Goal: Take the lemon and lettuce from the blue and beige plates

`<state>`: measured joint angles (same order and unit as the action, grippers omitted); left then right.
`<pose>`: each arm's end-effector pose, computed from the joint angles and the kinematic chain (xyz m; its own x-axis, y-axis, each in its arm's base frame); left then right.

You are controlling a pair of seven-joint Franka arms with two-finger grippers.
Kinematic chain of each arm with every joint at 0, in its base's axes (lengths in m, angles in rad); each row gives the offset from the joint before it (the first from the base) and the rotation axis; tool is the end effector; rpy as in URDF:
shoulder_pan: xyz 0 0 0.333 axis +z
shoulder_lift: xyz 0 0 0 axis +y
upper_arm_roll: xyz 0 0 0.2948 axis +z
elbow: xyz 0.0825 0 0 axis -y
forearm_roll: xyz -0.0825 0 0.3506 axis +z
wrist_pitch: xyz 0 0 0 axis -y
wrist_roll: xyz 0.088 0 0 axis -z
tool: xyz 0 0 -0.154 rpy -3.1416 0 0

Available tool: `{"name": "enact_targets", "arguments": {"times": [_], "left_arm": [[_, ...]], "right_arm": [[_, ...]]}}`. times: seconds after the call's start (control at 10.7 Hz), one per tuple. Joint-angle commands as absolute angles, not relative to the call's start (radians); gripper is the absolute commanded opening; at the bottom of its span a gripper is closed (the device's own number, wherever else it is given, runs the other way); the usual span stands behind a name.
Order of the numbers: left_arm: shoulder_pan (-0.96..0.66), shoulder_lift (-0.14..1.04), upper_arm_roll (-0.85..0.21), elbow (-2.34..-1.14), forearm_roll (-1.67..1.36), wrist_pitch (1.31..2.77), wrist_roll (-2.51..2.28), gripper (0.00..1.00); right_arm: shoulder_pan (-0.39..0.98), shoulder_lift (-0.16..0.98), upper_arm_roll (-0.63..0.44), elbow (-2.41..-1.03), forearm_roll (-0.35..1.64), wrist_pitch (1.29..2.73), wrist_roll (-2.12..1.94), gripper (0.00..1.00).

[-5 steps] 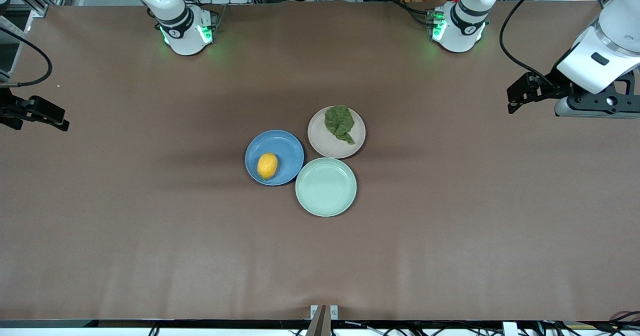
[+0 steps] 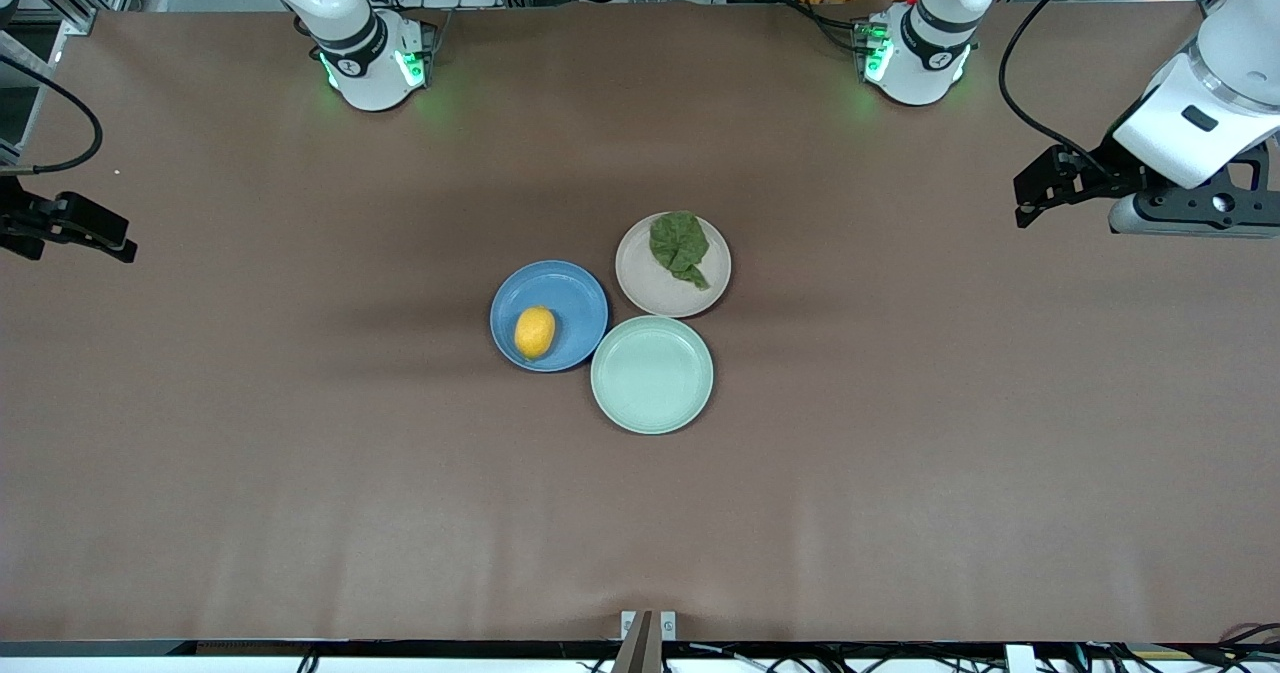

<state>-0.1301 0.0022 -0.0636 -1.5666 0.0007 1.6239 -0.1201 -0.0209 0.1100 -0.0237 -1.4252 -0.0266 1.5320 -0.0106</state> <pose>0.5200 -0.1019 0.5619 0.9958 -0.0733 0.0547 -0.0737 -0.9973 0.0061 0.5486 -0.0280 0.5577 0.9994 -0.0349 -0.0035 -0.0348 -0.9990 0.0292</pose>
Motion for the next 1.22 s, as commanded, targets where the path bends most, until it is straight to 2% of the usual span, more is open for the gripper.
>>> {"name": "enact_targets", "arguments": {"times": [0.0,0.56,1.12], "left_arm": [[-0.132,0.011,-0.063,-1.548,-0.014,1.606,-0.103,1.0],[-0.133,0.014,-0.077,-1.548,-0.006,1.605,-0.104,1.0],[-0.13,0.014,-0.092,-1.546,-0.006,1.54,-0.106,1.0]], "right_arm": [[-0.035,0.118,-0.015,-1.407,-0.017,1.517,-0.011,1.0],[-0.035,0.118,-0.015,-1.407,-0.017,1.517,-0.011,1.0],[-0.035,0.118,-0.015,-1.407,-0.017,1.514,-0.012,1.0]]}}
